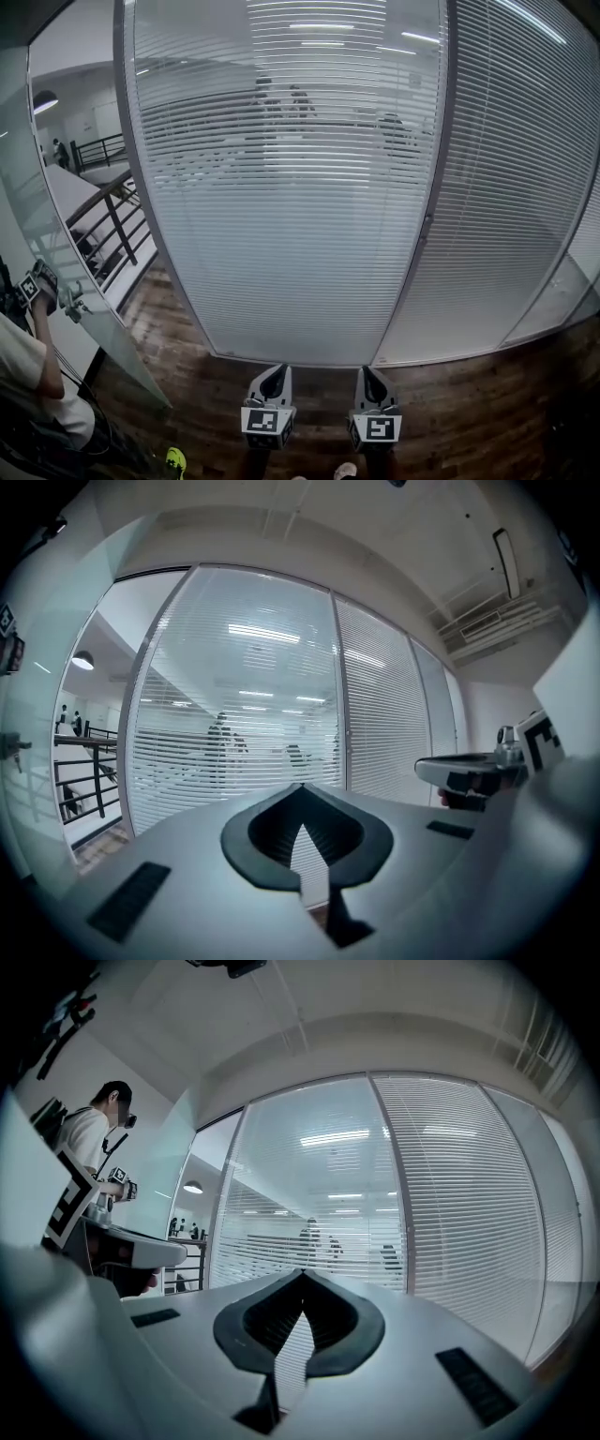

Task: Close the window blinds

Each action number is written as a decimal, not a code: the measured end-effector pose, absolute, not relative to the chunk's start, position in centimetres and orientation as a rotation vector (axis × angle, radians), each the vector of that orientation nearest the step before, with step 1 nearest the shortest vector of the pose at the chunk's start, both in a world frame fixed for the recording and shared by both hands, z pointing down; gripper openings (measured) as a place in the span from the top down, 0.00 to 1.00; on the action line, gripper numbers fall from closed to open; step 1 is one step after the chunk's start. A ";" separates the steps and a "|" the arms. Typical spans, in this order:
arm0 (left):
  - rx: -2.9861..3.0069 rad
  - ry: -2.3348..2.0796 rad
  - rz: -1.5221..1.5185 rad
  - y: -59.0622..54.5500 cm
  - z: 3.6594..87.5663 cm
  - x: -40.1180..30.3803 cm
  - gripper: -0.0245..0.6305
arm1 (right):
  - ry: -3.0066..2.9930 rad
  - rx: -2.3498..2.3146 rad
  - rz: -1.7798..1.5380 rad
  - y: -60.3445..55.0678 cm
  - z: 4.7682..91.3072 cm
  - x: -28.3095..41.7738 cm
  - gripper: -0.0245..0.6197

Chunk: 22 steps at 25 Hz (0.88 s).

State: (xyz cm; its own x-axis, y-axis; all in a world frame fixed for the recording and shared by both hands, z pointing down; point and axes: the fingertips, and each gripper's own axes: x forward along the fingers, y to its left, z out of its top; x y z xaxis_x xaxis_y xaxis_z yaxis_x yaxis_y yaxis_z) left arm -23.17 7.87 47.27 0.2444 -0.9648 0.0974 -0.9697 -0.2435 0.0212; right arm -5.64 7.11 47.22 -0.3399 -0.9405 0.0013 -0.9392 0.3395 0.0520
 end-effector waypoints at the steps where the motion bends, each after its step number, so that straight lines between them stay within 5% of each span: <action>1: 2.419 -1.881 0.104 7.6 47.3 -23.0 0.96 | -2.546 1.789 -0.061 6.8 47.3 -5.5 0.96; 22: 2.486 -1.790 0.120 1.2 49.1 -20.3 0.96 | -2.516 1.830 -0.028 0.7 49.2 -3.5 0.96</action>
State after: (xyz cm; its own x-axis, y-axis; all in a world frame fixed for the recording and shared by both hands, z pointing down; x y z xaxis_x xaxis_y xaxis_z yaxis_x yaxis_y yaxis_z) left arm -20.29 1.17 49.08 0.3161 -0.9427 0.1071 -0.9485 -0.3163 0.0155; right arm -3.48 0.72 49.17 -0.3076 -0.9514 0.0135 -0.9509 0.3079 0.0324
